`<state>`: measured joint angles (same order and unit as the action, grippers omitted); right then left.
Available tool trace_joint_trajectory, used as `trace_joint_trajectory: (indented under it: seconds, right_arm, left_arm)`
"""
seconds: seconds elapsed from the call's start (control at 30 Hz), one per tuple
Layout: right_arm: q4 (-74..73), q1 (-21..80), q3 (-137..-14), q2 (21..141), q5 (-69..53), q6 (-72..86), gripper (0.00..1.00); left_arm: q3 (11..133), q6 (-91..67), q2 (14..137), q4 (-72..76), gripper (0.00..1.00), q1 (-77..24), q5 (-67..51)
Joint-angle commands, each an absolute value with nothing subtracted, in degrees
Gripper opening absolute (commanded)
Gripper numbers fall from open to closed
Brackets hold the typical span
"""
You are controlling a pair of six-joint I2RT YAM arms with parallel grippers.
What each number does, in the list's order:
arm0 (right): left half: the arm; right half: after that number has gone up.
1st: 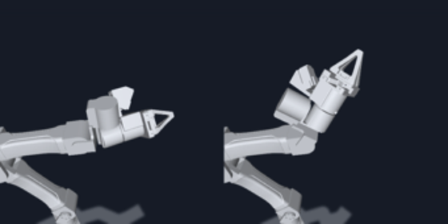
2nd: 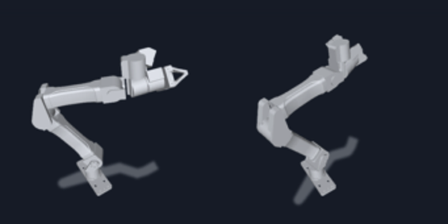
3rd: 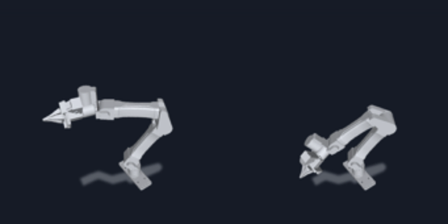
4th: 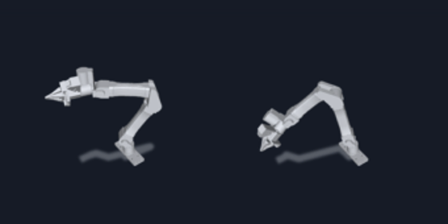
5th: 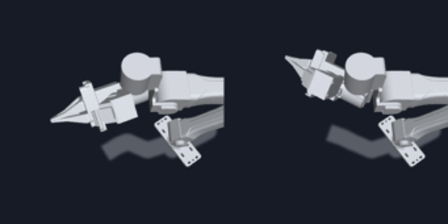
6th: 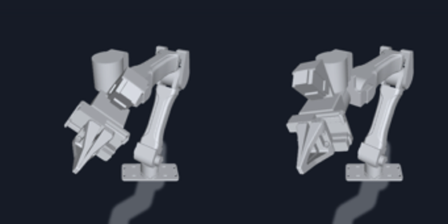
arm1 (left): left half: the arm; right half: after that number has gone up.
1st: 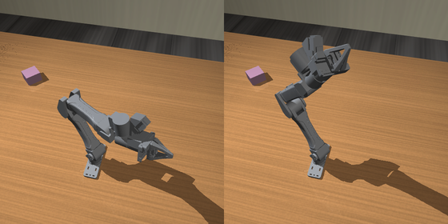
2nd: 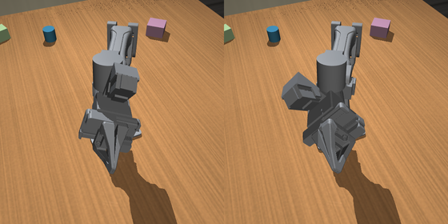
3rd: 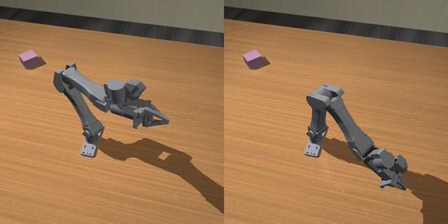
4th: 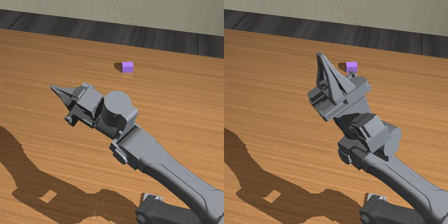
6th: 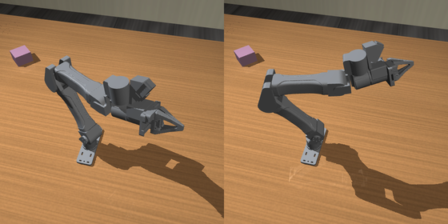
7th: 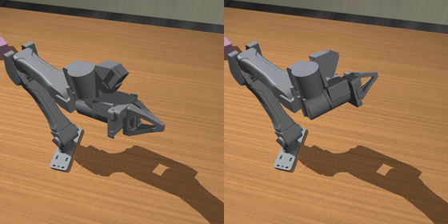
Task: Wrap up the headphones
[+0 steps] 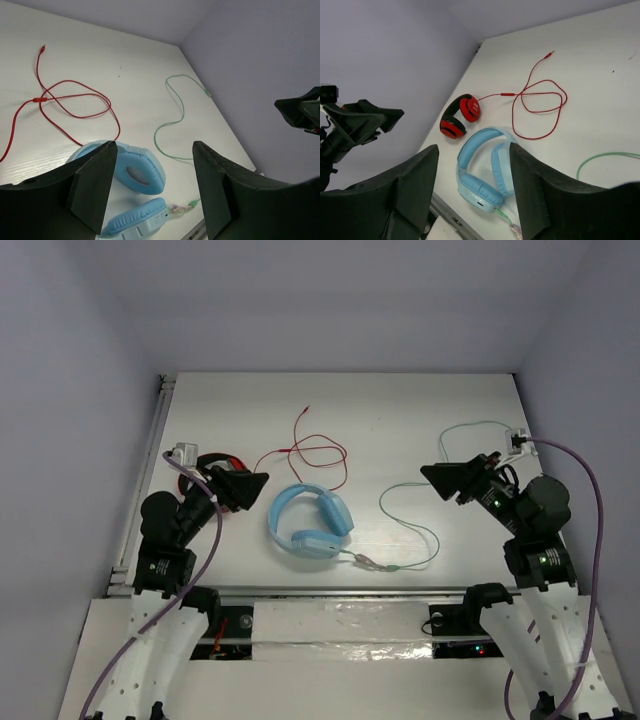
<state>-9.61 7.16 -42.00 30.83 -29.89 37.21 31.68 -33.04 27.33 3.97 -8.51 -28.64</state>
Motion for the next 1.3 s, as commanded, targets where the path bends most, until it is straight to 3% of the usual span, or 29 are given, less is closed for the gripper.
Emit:
trace_joint_trajectory:
  seconds: [0.0,0.07,0.1,0.13,0.17,0.23,0.27,0.3,0.4,0.6,0.67,0.8,0.9,1.03,1.13,1.27]
  right_arm:
    - [-5.2,7.4,-40.0,30.6,-32.6,37.7,0.65]
    - [-5.0,7.4,-39.1,30.7,-32.5,38.0,0.51]
    - [-5.2,7.9,-39.0,30.6,-31.6,37.9,0.4]
    - [-5.4,8.6,-39.0,30.7,-31.0,37.9,0.16]
    - [-5.5,9.1,-39.5,30.9,-30.1,38.1,0.08]
    - [-5.5,11.5,-40.2,31.5,-28.6,38.1,0.0]
    - [-5.5,12.7,-40.5,32.5,-27.4,38.1,0.0]
    - [-5.5,14.0,-41.6,33.2,-24.5,38.0,0.0]
    - [-6.1,22.3,-44.2,38.3,-15.5,37.2,0.0]
    - [-7.2,45.0,-54.7,50.5,6.4,33.1,0.03]
    - [-8.1,47.5,-55.9,52.7,9.0,32.0,0.03]
    - [-1.9,47.5,-47.6,45.8,7.1,33.4,0.05]
    - [-2.2,47.5,-44.2,41.6,5.2,34.0,0.16]
    - [-5.2,47.5,-42.8,38.9,6.3,33.7,0.41]
    - [-4.9,47.5,-42.0,37.3,6.5,33.5,0.52]
    - [-5.5,47.5,-42.2,37.5,6.1,33.0,0.53]
  left_arm:
    - [33.6,-30.7,29.5,5.9,0.58,-8.3,-31.6]
    - [36.1,-28.5,31.5,3.4,0.56,-8.3,-32.7]
    - [37.1,-27.9,33.7,2.7,0.53,-8.3,-33.0]
    - [37.8,-27.4,34.7,2.2,0.5,-8.3,-33.4]
    - [39.0,-26.6,36.6,1.4,0.35,-8.3,-33.3]
    - [40.5,-25.5,38.8,0.1,0.19,-8.3,-32.3]
    - [42.3,-24.7,39.9,-3.2,0.13,-8.3,-29.9]
    - [43.4,-22.6,42.1,-4.6,0.0,-8.8,-28.7]
    - [47.7,-19.7,46.6,-9.9,0.0,-12.2,-17.8]
    - [56.9,-17.4,57.9,-20.1,0.0,-35.3,16.9]
    - [57.7,-18.3,60.7,-23.4,0.04,-37.2,22.3]
    - [54.0,-18.8,64.1,-21.7,0.28,-37.2,22.2]
    - [53.4,-18.8,68.0,-22.8,0.4,-37.2,19.6]
    - [53.1,-16.6,72.9,-24.6,0.55,-37.2,16.0]
    - [54.0,-15.6,75.8,-25.2,0.63,-37.2,14.0]
    - [54.5,-15.5,79.6,-26.0,0.67,-37.7,14.9]
